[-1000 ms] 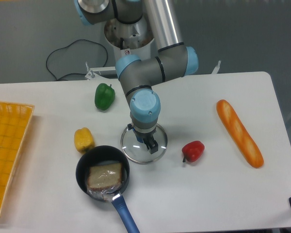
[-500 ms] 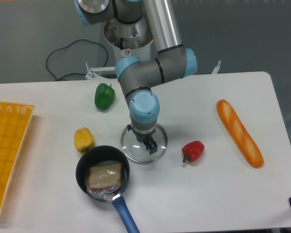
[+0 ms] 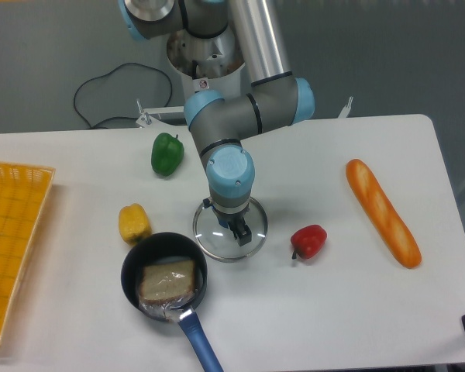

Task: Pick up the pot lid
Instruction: 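Close the gripper on the blue knob of the glass lid, then lift the glass lid by its knob and carry it toward the red pepper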

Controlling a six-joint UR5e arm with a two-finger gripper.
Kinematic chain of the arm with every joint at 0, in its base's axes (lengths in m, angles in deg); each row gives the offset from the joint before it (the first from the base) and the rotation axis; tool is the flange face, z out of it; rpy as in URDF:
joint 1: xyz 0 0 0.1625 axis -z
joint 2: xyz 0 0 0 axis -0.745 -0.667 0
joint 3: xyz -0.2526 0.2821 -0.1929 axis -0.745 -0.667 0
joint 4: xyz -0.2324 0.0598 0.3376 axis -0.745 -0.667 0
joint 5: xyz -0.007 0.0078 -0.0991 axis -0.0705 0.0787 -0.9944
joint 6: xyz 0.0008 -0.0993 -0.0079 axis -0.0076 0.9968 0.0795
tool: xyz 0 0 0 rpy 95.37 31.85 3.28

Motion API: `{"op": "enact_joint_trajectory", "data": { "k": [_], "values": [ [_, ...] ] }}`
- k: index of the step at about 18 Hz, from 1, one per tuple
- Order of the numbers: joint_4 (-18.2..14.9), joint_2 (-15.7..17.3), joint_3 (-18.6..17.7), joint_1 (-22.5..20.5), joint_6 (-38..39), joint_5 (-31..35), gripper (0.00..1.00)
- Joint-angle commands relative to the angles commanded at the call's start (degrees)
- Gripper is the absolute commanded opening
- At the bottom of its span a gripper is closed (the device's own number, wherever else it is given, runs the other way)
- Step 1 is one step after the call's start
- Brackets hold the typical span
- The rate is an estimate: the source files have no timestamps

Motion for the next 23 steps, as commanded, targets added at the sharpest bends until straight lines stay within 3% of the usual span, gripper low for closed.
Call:
{"op": "enact_joint_trajectory", "data": {
  "k": [5,9,12,17,23],
  "values": [
    [-0.18,0.0,0.35,0.0,0.35,0.09,0.52],
    [-0.26,0.0,1.14,0.09,0.35,0.18,0.46],
    [-1.23,0.09,2.72,0.09,0.0,0.18,0.45],
    [-7.55,0.7,7.99,-0.17,-1.14,0.0,0.45],
    [-9.05,1.84,8.35,-1.67,-6.5,0.09,0.45]
  ]
}}
